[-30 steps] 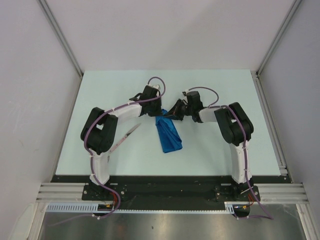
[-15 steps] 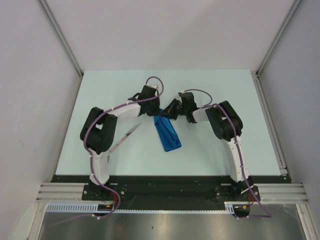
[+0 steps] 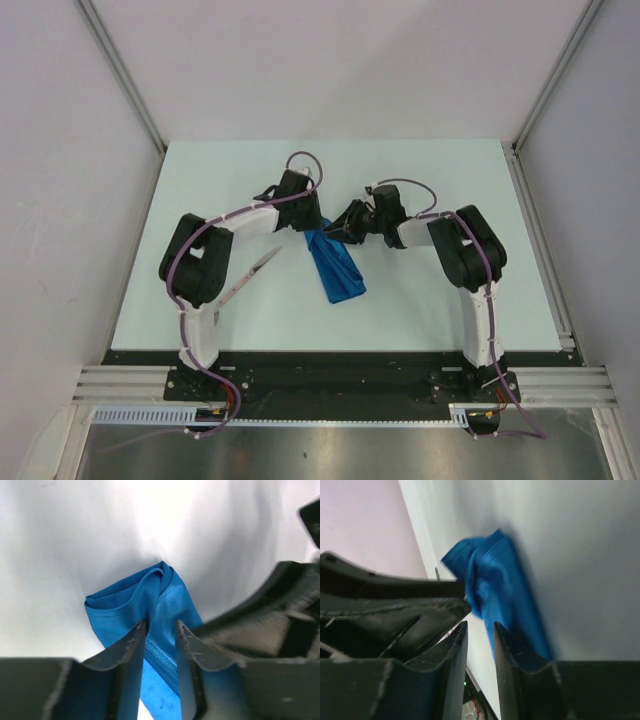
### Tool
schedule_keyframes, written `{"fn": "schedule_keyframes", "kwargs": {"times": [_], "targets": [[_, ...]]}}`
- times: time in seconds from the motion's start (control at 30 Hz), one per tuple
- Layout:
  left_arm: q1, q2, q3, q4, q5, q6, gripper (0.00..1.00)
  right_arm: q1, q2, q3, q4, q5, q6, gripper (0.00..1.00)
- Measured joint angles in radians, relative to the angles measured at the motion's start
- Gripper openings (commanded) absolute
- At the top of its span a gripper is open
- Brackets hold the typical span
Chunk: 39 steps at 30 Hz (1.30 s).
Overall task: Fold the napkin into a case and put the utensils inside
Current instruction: Stuff the top corner of the smaller-rectangle-folded napkin into the folded napkin.
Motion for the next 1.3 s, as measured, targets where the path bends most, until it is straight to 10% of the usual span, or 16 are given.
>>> {"fn": "schedule_keyframes", "kwargs": {"times": [0.33, 0.63, 0.8, 1.3], "targets": [[-0.002, -0.065, -0.041, -0.024, 0.000, 0.000, 0.77, -0.023, -0.195, -0.090, -0.175, -0.031, -0.190, 0.38], [-0.029, -0.405, -0.354, 0.026, -0.053, -0.058, 0.34, -0.064, -0.368, -0.259, -0.334, 0.006, -0.394, 0.25], [-0.072, -0.442, -0.532, 0.082, -0.029, -0.097, 0.29, -0.067, -0.397, -0.341, -0.366, 0.025, -0.436, 0.24], [-0.163, -0.494, -0.642, 0.141, -0.042, -0.199, 0.25, 0.108, -0.510, -0.131, -0.748, 0.451, -0.724, 0.67]]}}
